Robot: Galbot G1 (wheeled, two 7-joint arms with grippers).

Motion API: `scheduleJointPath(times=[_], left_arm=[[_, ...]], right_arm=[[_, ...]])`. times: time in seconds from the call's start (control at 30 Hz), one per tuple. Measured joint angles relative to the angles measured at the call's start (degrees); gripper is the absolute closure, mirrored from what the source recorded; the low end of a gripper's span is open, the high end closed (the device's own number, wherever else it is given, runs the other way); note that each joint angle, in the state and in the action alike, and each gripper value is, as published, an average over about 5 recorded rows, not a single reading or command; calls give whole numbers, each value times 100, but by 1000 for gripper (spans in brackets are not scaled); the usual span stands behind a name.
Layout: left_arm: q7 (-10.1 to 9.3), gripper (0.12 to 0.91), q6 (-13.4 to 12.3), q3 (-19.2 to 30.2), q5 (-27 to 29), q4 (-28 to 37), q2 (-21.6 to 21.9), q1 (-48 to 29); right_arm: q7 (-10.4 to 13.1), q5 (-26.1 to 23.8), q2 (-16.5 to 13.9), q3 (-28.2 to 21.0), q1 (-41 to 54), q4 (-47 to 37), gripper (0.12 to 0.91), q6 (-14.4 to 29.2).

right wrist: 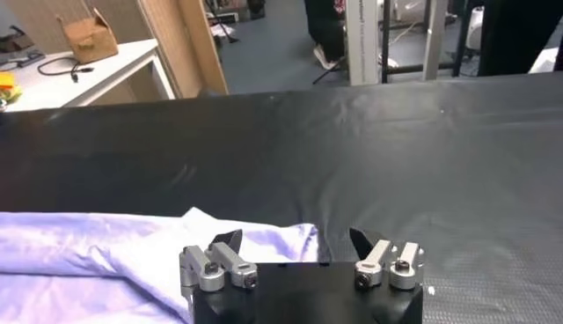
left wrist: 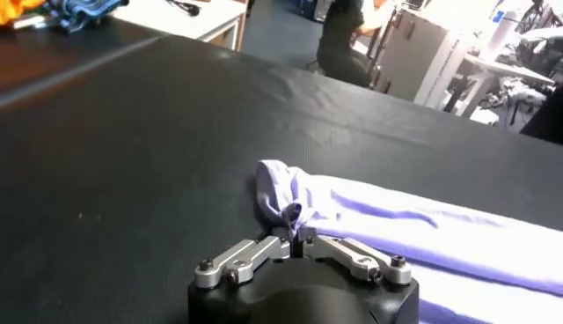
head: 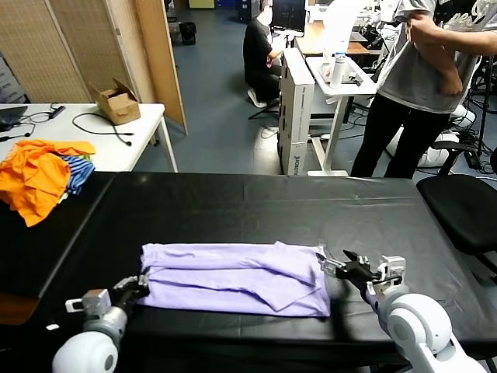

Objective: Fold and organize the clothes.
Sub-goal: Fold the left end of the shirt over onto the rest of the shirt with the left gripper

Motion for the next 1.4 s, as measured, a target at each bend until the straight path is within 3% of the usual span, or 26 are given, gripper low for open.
scheduleJointPath(times=[0.27, 0.37, 0.47, 0.77, 0.9, 1.4], left_arm=[[-59, 846, -329, -529, 638, 43, 554, 247], [-134, 846, -275, -550, 640, -97, 556, 298], [-234, 846, -38, -450, 287, -350, 436, 318], [-857, 846, 775, 366, -1291, -1342, -327, 267], [-1095, 846, 982, 818, -1776, -1677, -637, 151], [-1104, 846, 968, 2106, -1469, -1553, -1337, -249]], right_arm=[[-112, -169, 14, 104, -442, 460, 118, 313], [-130, -261, 66, 107, -637, 587, 118, 396], [-182, -373, 127, 108, -809, 674, 118, 460], [-288, -724, 275, 112, -1193, 766, 118, 561], [-313, -826, 359, 79, -1286, 741, 118, 565], [-332, -1003, 491, 56, -1457, 724, 118, 571]])
